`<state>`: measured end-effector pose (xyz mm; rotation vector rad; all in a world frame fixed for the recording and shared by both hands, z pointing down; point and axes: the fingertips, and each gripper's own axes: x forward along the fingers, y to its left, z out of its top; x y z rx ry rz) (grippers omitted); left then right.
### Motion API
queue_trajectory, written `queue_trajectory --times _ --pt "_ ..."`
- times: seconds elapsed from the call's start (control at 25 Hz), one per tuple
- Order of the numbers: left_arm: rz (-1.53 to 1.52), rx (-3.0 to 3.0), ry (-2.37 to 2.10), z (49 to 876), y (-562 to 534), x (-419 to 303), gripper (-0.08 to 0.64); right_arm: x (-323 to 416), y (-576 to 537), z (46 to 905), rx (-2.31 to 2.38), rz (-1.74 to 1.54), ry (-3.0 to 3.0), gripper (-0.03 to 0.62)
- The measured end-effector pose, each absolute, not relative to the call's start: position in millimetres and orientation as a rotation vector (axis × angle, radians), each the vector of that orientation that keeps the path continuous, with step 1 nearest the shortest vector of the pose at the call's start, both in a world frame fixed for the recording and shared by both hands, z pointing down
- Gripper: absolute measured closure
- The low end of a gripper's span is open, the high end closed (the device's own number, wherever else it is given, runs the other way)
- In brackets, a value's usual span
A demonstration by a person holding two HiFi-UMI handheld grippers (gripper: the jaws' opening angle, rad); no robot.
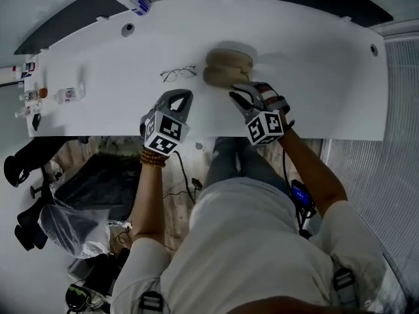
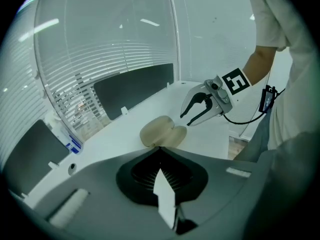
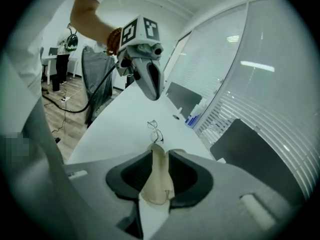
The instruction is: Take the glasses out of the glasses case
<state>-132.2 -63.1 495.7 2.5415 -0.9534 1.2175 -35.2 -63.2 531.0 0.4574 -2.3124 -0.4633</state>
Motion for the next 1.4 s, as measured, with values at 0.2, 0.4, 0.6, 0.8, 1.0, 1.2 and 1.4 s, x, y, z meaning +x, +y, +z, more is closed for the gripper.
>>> queue_trajectory --times 0.2,0.4,0.6,0.8,1.0,1.2,1.4 --pt "1.051 2.585 -1.023 457 -55 -114 0.557 -30 -62 469 0.583 -0.405 -2.395 0.505" --pt "0.873 2.612 -1.081 415 -48 -91 0.557 -22 -58 406 0.706 -0.321 -2.491 0.533" --pt "0.607 2.703 -1.182 360 -46 -61 0.557 -7 -49 339 0.864 -0.229 -2.601 0.554" --pt "0.416 2.815 -1.19 310 -34 -27 0.557 6 -38 271 0.975 -0.221 -2.706 0.577" --pt "0.18 2.823 -1.207 264 -14 -9 0.557 21 -18 211 1.104 -0.231 -2.82 0.589" --pt "-0.023 2.827 -1.26 212 -2 -8 0.557 30 2 165 1.171 -0.235 -2.887 0.589" --pt "-0.158 2.806 -1.264 180 9 -2 0.557 39 19 146 1.186 -0.152 -2.938 0.589"
